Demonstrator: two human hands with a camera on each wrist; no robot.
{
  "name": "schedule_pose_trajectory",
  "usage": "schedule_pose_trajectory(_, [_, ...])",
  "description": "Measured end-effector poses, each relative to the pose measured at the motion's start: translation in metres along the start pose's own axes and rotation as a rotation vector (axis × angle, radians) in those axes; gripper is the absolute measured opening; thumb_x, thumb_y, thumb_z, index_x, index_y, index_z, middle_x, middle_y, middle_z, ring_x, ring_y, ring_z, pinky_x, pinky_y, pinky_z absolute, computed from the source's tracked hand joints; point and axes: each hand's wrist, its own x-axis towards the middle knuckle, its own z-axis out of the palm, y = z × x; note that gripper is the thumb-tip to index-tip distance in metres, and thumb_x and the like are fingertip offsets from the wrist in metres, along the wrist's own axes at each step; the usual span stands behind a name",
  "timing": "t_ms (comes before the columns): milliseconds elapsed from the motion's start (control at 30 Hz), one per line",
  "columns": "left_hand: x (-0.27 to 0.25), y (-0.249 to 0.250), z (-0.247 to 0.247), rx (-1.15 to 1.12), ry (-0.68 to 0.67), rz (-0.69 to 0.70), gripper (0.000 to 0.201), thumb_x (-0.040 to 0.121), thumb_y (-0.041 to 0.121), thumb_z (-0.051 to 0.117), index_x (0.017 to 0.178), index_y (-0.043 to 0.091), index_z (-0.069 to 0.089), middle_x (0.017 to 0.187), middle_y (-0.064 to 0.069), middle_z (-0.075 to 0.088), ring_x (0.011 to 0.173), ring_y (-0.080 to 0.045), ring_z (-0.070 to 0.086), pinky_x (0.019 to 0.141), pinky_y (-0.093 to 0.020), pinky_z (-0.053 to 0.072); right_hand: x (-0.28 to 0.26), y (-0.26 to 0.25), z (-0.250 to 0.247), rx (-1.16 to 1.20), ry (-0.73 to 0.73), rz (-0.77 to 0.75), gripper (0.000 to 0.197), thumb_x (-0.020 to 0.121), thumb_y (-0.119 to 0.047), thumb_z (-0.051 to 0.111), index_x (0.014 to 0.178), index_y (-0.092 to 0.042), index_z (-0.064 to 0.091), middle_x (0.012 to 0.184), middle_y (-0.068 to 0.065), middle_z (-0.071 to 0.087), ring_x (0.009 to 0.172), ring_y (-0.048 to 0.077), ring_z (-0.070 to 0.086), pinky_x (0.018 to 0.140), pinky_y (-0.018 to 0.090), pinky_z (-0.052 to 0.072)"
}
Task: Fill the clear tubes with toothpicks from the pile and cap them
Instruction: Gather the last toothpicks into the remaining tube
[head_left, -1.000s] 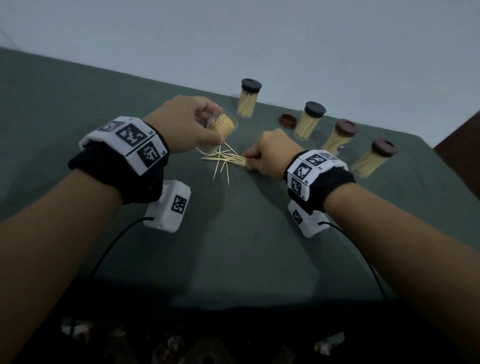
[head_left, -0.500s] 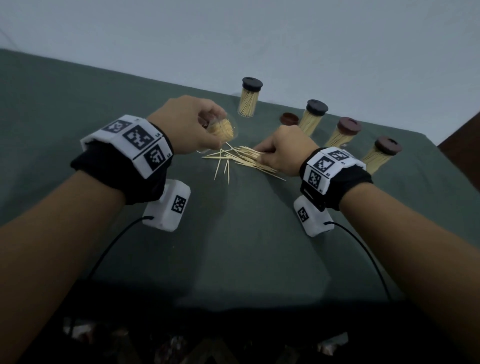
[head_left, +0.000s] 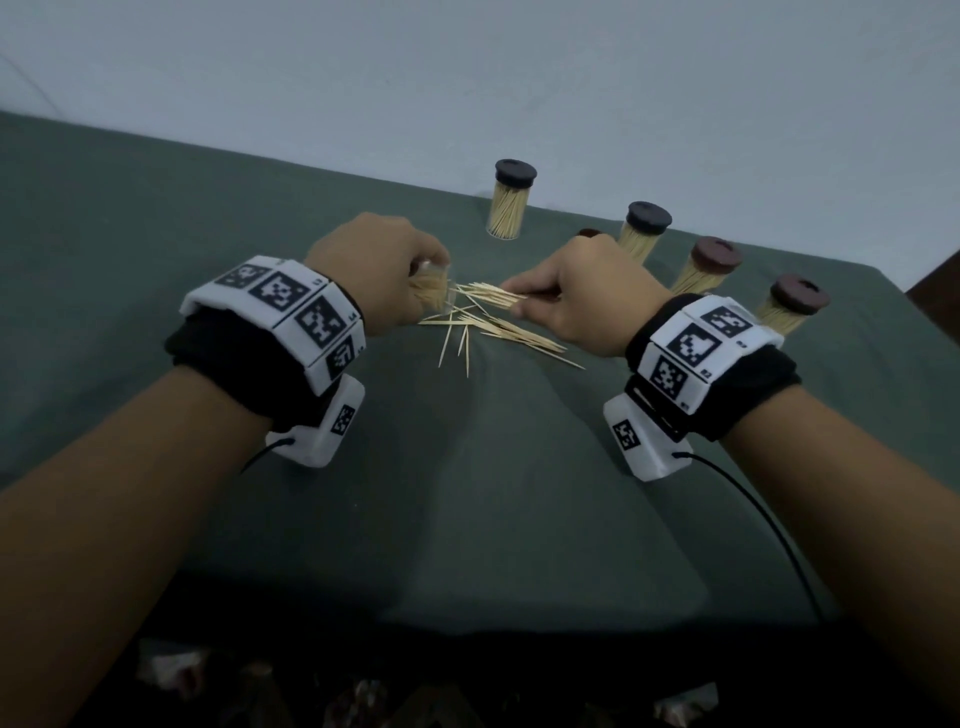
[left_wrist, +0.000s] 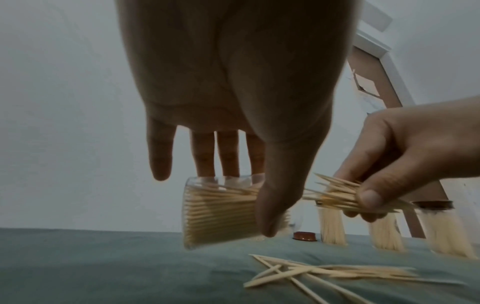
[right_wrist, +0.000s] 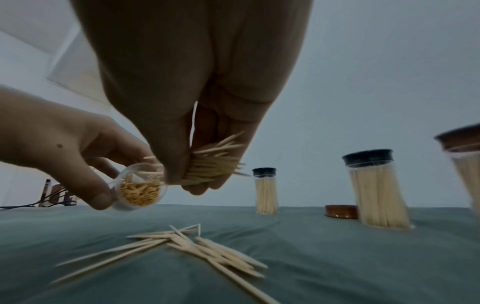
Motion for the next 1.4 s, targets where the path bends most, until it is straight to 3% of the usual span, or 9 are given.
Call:
schedule_pose_trajectory(167, [-0.002,0.013,0.002,-0.111,0.006,0.098,0.047,0.077,0.040,0.077,0.121,0.029,0.065,0.107,0.002,0.065,0.100,-0.020,0.060,0.087,-0.029,0.045,0.005,-0.009,0.005,-0.097,0.031,-0.097,0.020,0.090,-0.020,0.063,0.106,-0.019,0.075,0.084,0.005,0.074,0.079,0.022,0.066,0.079,0.028,0.046])
schedule_pose_trajectory(300, [-0.005,0.017,0.002,-0.227,0.020,0.103,0.046,0.074,0.033,0.081,0.118,0.029,0.066,0.107,0.006,0.067,0.101,-0.013,0.061,0.089,-0.025,0.043,0.007,-0.007,0.011,-0.142,0.106,-0.138,0.018,0.087,-0.018,0.060,0.095,-0.011,0.075,0.078,0.011,0.072,0.073,0.031,0.065,0.072,0.040,0.049])
schedule_pose_trajectory(400, [-0.005,0.014,0.000,-0.324,0.020,0.060,0.047,0.072,0.028,0.082,0.116,0.031,0.067,0.105,0.008,0.068,0.101,-0.011,0.062,0.094,-0.026,0.046,0.007,-0.005,0.016,-0.083,0.181,-0.146,0.025,0.086,-0.021,0.061,0.107,-0.020,0.075,0.080,0.005,0.073,0.074,0.027,0.066,0.070,0.035,0.052])
schedule_pose_trajectory(533, [-0.006,0.012,0.001,-0.356,0.012,0.053,0.047,0.071,0.027,0.083,0.116,0.032,0.067,0.106,0.010,0.069,0.101,-0.008,0.063,0.089,-0.018,0.041,0.005,-0.002,0.023,0.034,0.224,-0.135,0.025,0.088,-0.023,0.063,0.109,-0.020,0.074,0.084,0.006,0.072,0.077,0.025,0.066,0.074,0.038,0.052])
schedule_pose_trajectory(667, [-0.006,0.013,0.001,-0.415,0.023,0.044,0.045,0.071,0.034,0.080,0.115,0.032,0.068,0.103,0.012,0.069,0.099,-0.006,0.064,0.089,-0.018,0.044,0.002,0.000,0.020,0.166,0.175,0.000,0.026,0.093,-0.024,0.061,0.118,-0.026,0.070,0.090,-0.002,0.068,0.086,0.011,0.060,0.080,0.021,0.041])
schedule_pose_trajectory(900, [-0.004,0.015,0.009,-0.376,0.070,0.021,0.042,0.073,0.027,0.079,0.113,0.032,0.068,0.100,0.010,0.069,0.094,-0.008,0.064,0.081,-0.015,0.041,0.002,-0.008,0.022,0.140,0.087,0.057,0.032,0.096,-0.019,0.056,0.126,-0.021,0.064,0.107,0.001,0.064,0.106,0.017,0.058,0.087,0.015,0.034])
schedule_pose_trajectory(1067, [-0.004,0.017,0.010,-0.402,0.071,0.013,0.040,0.074,0.032,0.079,0.112,0.032,0.068,0.099,0.011,0.069,0.092,-0.007,0.063,0.079,-0.015,0.041,0.003,-0.008,0.022,0.094,0.153,0.047,0.033,0.092,-0.009,0.059,0.122,-0.022,0.067,0.101,0.003,0.051,0.094,0.013,0.048,0.079,0.016,0.032])
schedule_pose_trajectory(1233, [-0.005,0.018,0.011,-0.394,0.036,0.002,0.043,0.076,0.032,0.078,0.117,0.032,0.066,0.096,0.012,0.065,0.090,-0.007,0.061,0.071,-0.009,0.036,0.004,-0.011,0.020,0.070,0.174,-0.024,0.028,0.090,-0.010,0.063,0.115,-0.020,0.071,0.096,0.008,0.064,0.091,0.024,0.059,0.082,0.037,0.047])
schedule_pose_trajectory(1400, [-0.005,0.020,0.005,-0.494,-0.003,-0.024,0.043,0.074,0.026,0.079,0.113,0.036,0.067,0.098,0.011,0.070,0.092,-0.008,0.066,0.083,-0.022,0.049,0.003,-0.009,0.017,0.233,0.291,0.046,0.025,0.085,-0.019,0.070,0.110,-0.023,0.074,0.090,-0.007,0.071,0.082,0.003,0.056,0.078,0.015,0.040])
